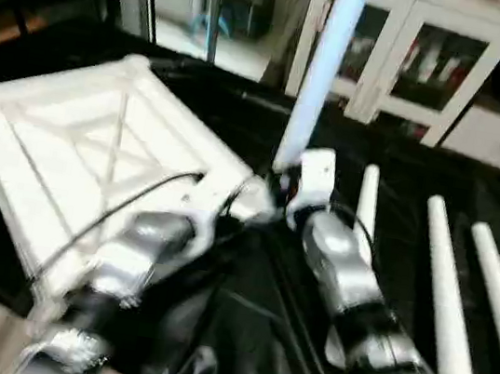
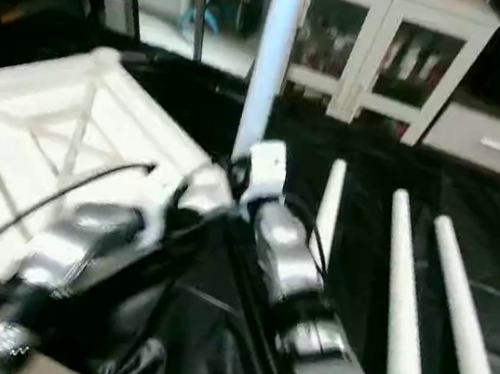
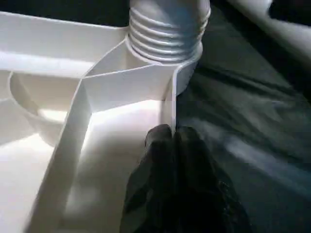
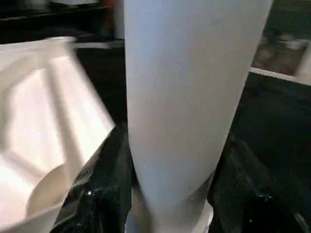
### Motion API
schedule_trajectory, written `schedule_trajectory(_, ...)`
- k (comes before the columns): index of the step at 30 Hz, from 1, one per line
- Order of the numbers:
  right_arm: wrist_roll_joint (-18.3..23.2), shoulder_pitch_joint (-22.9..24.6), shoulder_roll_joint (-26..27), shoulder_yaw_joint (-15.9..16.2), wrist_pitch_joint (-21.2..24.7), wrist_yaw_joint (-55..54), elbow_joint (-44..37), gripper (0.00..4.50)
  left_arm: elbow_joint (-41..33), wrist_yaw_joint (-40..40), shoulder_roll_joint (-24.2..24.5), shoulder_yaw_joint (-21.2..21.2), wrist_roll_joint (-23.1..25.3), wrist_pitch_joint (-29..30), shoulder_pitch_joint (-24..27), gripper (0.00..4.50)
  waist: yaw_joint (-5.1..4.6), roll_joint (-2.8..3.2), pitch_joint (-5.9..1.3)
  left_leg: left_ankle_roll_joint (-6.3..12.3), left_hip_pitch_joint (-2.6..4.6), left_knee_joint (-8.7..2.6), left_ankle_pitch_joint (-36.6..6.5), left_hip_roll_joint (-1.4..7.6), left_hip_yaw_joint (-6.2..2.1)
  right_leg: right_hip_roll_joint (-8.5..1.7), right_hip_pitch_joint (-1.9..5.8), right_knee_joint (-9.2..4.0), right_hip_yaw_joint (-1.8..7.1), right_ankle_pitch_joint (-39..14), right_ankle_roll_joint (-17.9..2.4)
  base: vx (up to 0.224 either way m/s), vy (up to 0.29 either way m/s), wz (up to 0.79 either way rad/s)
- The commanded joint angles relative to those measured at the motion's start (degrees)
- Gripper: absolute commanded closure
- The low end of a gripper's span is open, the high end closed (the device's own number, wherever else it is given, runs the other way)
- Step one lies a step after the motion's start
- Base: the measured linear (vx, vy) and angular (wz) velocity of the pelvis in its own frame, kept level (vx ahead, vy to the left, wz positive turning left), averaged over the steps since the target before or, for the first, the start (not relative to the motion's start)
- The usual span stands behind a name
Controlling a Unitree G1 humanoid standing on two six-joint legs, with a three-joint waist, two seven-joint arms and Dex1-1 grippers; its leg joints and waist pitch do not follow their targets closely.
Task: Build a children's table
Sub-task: Insert table leg to table base
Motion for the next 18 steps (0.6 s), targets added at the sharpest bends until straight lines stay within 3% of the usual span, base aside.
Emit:
schedule_trajectory(1,-0.9,2.4,-0.1,-2.8,3.5,-6.4,10.0,2.65,0.9,4.6,-3.4,0.5,-1.2,-0.9,-1.7,4.50,-0.07,-0.33,-1.62,1.04,-0.62,-2.55,-0.4,1.40,-0.13,-2.81,1.66,-3.13,2.44,15.0,-8.5,0.000,0.000,0.00)
schedule_trajectory(2,-0.9,2.4,-0.1,-2.8,3.5,-6.4,10.0,2.65,0.9,4.6,-3.4,0.5,-1.2,-0.9,-1.7,4.50,0.10,-0.30,-1.70,1.44,-0.74,-2.42,0.7,1.31,-0.14,-2.75,1.77,-2.90,2.38,17.0,-8.3,0.000,0.000,0.00)
schedule_trajectory(3,-0.8,0.7,0.5,-3.0,2.7,-6.9,11.0,2.65,1.2,5.0,-3.6,0.5,-0.8,-0.2,-3.1,4.50,0.21,0.54,-1.82,1.84,-0.84,-2.29,2.0,1.34,-0.34,-2.68,1.76,-2.60,2.15,19.7,-7.9,0.000,0.000,0.00)
schedule_trajectory(6,-0.8,-1.3,0.9,-3.3,1.8,-7.0,11.8,2.65,1.5,4.4,-2.9,0.1,-0.1,0.1,-4.4,4.50,-0.05,0.29,-2.24,1.73,-0.66,-1.78,3.7,1.15,-0.22,-2.23,1.69,-2.15,2.04,24.5,-8.3,0.000,0.000,0.00)
schedule_trajectory(8,-0.8,-3.3,1.1,-4.0,0.0,-6.9,13.6,2.65,2.6,3.6,-1.7,-0.6,1.0,-0.7,-4.9,4.50,-0.18,1.03,-1.82,1.39,-0.87,-1.94,1.2,1.25,-0.19,-2.32,1.33,-2.32,1.80,23.0,-8.8,0.000,0.000,0.00)
schedule_trajectory(9,-0.6,-3.9,1.4,-4.5,-0.6,-7.1,14.3,2.65,2.8,3.7,-1.3,-0.2,1.0,-0.8,-5.1,4.50,-0.39,1.13,-1.68,0.63,-0.76,-2.18,-2.7,1.54,-0.16,-2.58,1.26,-2.67,1.83,18.3,-9.0,0.000,0.000,0.00)
schedule_trajectory(10,-1.1,-4.3,1.4,-4.4,-1.0,-7.5,14.9,2.65,2.3,3.5,-0.9,0.0,0.6,-0.6,-4.7,4.50,-0.56,1.19,-1.69,0.04,-0.88,-2.24,-3.5,1.63,-0.21,-2.73,1.48,-2.68,1.92,16.3,-9.1,0.000,0.000,0.00)
schedule_trajectory(11,-1.4,-4.4,1.3,-4.3,-1.2,-7.7,15.2,2.65,2.1,3.6,-0.8,0.2,0.4,-0.4,-4.5,4.50,-0.56,1.07,-1.68,-0.10,-0.87,-2.21,-3.5,1.61,-0.21,-2.72,1.45,-2.75,1.91,16.0,-9.1,0.000,0.000,0.00)
schedule_trajectory(12,-1.0,-4.3,1.3,-4.7,-1.1,-7.6,14.8,2.65,1.5,3.4,-0.6,0.1,0.3,0.0,-4.2,4.50,-0.52,1.47,-1.60,-0.43,-0.81,-2.16,-3.3,1.59,-0.19,-2.73,1.36,-2.74,1.95,16.2,-9.2,0.000,0.000,0.00)
schedule_trajectory(13,-0.7,-4.3,1.3,-5.2,-1.2,-7.6,14.7,2.65,1.2,3.4,-0.4,0.0,0.2,0.2,-4.0,4.50,-0.62,1.25,-1.68,-0.29,-0.81,-2.03,-2.6,1.54,-0.12,-2.66,1.46,-2.62,1.99,17.4,-9.3,0.000,0.000,0.00)
schedule_trajectory(14,-0.5,-4.4,1.5,-5.3,-1.5,-6.9,14.4,2.65,0.9,2.9,0.1,-0.1,0.0,0.4,-3.9,4.50,-0.58,1.84,-1.70,-0.39,-0.80,-1.99,-2.2,1.49,-0.17,-2.68,1.42,-2.51,1.98,18.0,-9.4,0.000,0.000,0.00)
schedule_trajectory(15,-0.5,-4.6,1.6,-5.4,-1.9,-6.4,14.5,2.65,0.8,2.4,0.5,-0.2,-0.1,0.6,-3.9,4.50,-0.71,1.44,-1.75,-0.09,-0.87,-1.83,-1.5,1.42,-0.07,-2.63,1.56,-2.43,2.00,19.5,-9.5,0.000,0.000,0.00)
schedule_trajectory(18,0.3,-4.8,2.1,-6.0,-3.9,-3.3,14.2,2.65,1.3,1.6,1.3,-0.1,-0.4,0.3,-4.0,4.50,-0.80,1.65,-1.76,0.74,-0.94,-1.72,-0.9,1.33,-0.03,-2.68,1.60,-2.35,1.95,20.6,-10.2,0.000,0.000,0.00)
